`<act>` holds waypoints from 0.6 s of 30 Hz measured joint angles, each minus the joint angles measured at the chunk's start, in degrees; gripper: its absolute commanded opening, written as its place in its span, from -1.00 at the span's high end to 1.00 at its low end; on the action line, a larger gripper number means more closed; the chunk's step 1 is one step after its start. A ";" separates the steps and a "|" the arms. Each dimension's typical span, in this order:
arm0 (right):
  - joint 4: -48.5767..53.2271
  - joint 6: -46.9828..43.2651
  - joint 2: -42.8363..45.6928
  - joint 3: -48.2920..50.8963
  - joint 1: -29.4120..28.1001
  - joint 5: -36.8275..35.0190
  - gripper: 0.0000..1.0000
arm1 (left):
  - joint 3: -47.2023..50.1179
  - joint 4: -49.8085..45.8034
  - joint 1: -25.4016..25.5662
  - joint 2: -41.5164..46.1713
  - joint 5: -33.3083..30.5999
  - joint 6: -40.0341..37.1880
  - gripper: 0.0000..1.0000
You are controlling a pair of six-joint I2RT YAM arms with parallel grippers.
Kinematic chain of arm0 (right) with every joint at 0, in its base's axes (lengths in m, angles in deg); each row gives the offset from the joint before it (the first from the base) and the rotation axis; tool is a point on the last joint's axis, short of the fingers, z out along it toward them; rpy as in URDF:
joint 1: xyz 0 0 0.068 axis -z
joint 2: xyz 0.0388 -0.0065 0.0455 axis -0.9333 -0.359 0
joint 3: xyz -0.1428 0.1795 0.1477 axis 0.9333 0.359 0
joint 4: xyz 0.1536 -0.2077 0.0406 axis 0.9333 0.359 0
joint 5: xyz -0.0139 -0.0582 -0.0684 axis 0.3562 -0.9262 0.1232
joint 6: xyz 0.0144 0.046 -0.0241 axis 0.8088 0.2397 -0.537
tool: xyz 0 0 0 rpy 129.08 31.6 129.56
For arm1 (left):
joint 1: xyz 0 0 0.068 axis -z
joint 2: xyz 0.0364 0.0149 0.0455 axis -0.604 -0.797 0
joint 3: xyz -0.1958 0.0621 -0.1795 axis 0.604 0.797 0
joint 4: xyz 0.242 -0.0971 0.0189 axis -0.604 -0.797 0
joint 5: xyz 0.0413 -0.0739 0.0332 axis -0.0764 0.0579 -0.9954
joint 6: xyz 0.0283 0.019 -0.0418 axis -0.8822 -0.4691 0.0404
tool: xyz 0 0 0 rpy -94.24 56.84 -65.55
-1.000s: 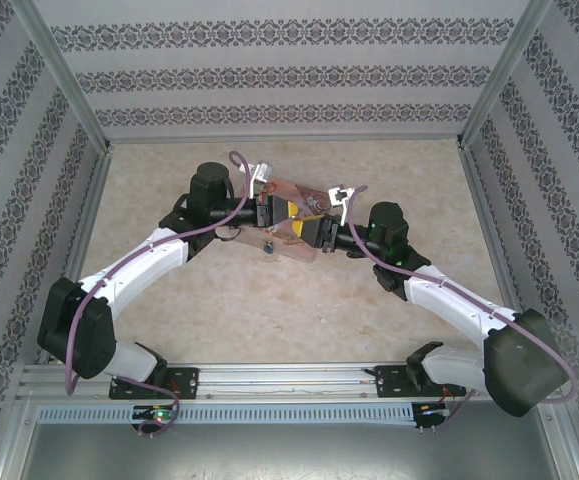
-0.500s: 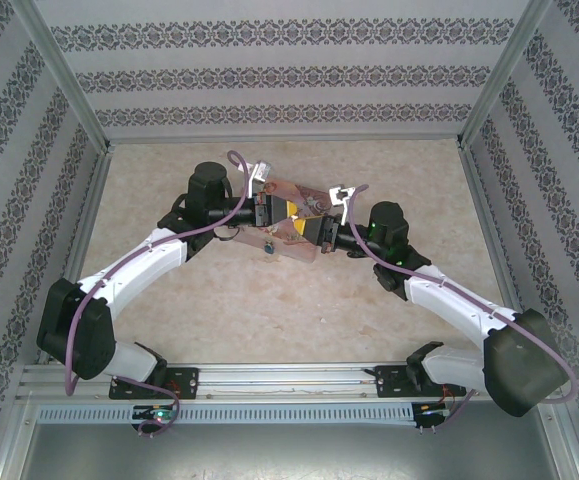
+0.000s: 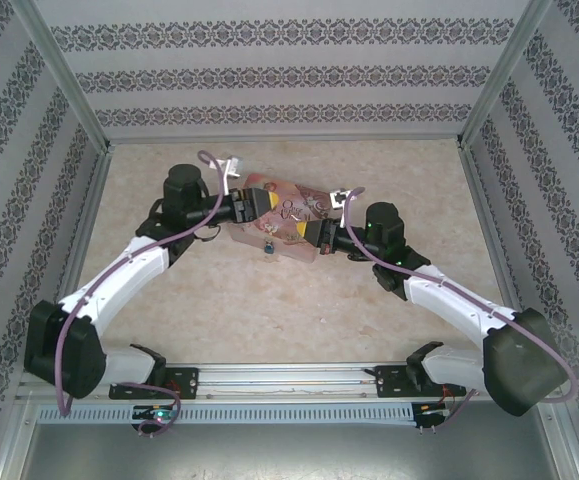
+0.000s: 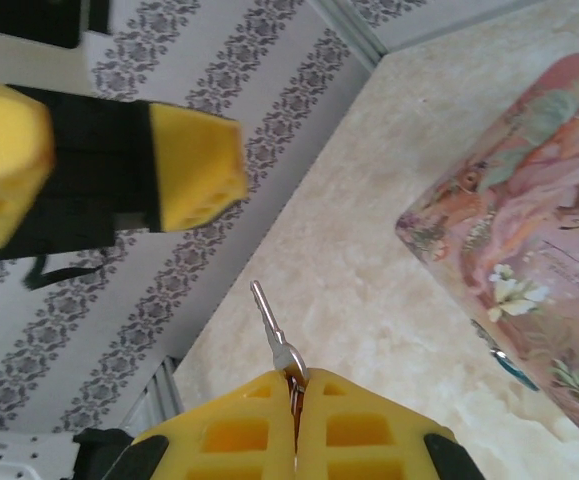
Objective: Unlock a padlock with a key
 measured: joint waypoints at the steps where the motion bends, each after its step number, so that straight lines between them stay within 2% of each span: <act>1: 0.42 -0.11 -0.39 0.00 0.00 -0.55 1.00 | 1.07 -0.31 -0.52 1.33 -1.16 -0.44 -0.46; 8: 2.08 -0.42 -5.97 -0.09 0.72 -5.11 1.00 | 10.38 -3.21 -1.62 8.13 -10.78 -5.53 -0.69; 13: 2.56 -0.13 -11.87 -2.10 1.55 -7.17 1.00 | 17.84 -4.00 -1.64 8.55 -16.92 -8.07 -0.70; 18: 2.60 0.02 -16.92 -5.44 2.62 -7.76 1.00 | 22.84 -3.34 -1.64 5.99 -19.69 -8.44 -0.70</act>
